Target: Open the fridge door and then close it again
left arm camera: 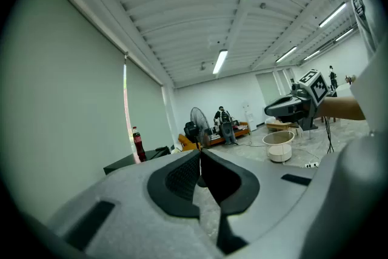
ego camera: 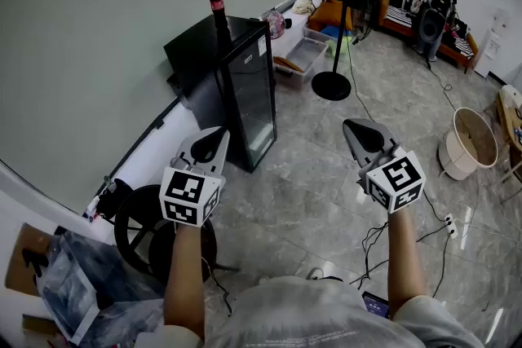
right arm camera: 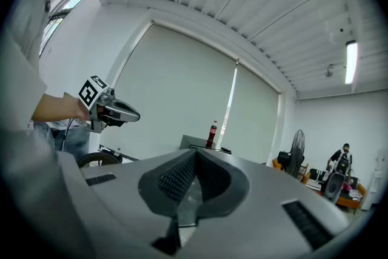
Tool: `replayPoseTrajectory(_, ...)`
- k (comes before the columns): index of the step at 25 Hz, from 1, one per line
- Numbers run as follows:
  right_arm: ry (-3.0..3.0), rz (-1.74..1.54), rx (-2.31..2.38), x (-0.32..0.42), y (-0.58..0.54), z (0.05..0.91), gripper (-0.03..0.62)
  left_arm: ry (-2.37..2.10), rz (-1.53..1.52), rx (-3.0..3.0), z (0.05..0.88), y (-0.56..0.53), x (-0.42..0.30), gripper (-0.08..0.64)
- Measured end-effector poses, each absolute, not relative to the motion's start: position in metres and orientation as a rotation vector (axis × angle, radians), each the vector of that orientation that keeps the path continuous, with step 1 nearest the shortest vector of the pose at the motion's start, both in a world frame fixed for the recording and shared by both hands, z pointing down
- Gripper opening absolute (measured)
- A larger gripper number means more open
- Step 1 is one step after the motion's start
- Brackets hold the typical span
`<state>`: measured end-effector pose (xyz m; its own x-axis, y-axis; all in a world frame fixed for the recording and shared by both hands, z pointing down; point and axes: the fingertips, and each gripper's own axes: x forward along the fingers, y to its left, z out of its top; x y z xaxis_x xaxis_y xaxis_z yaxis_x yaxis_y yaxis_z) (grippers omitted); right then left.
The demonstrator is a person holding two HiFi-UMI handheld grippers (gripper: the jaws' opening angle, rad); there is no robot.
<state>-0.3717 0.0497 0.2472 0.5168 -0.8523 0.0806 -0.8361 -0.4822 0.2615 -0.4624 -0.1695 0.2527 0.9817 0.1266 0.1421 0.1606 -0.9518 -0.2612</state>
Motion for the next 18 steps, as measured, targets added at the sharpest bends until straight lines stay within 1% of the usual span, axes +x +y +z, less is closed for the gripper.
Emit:
replayPoseTrajectory(13, -1.447, -0.083, 2.543, -0.352, 0.053, 0.248, -0.002, -0.238, -0.241, -2.858, 0.268, -0.161, -0.447, 0.012)
replayPoseTrajectory(14, -1.466, -0.069, 2.541, -0.351, 0.053, 0.25, 0.015, -0.233, -0.245, -2.865, 0.269, -0.161, -0.446, 0.012)
replayPoseTrajectory(16, -1.526, -0.026, 2.517, -0.352, 0.05, 0.256, 0.092, -0.235, -0.257, -2.875, 0.272, -0.16, -0.445, 0.02)
replayPoseTrajectory(17, -1.55, -0.009, 2.497, -0.352, 0.049, 0.259, 0.126, -0.239, -0.265, -2.876, 0.274, -0.158, -0.444, 0.068)
replayPoseTrajectory(18, -1.562, -0.001, 2.474, -0.353, 0.048, 0.261, 0.147, -0.244, -0.276, -2.875, 0.275, -0.156, -0.442, 0.135)
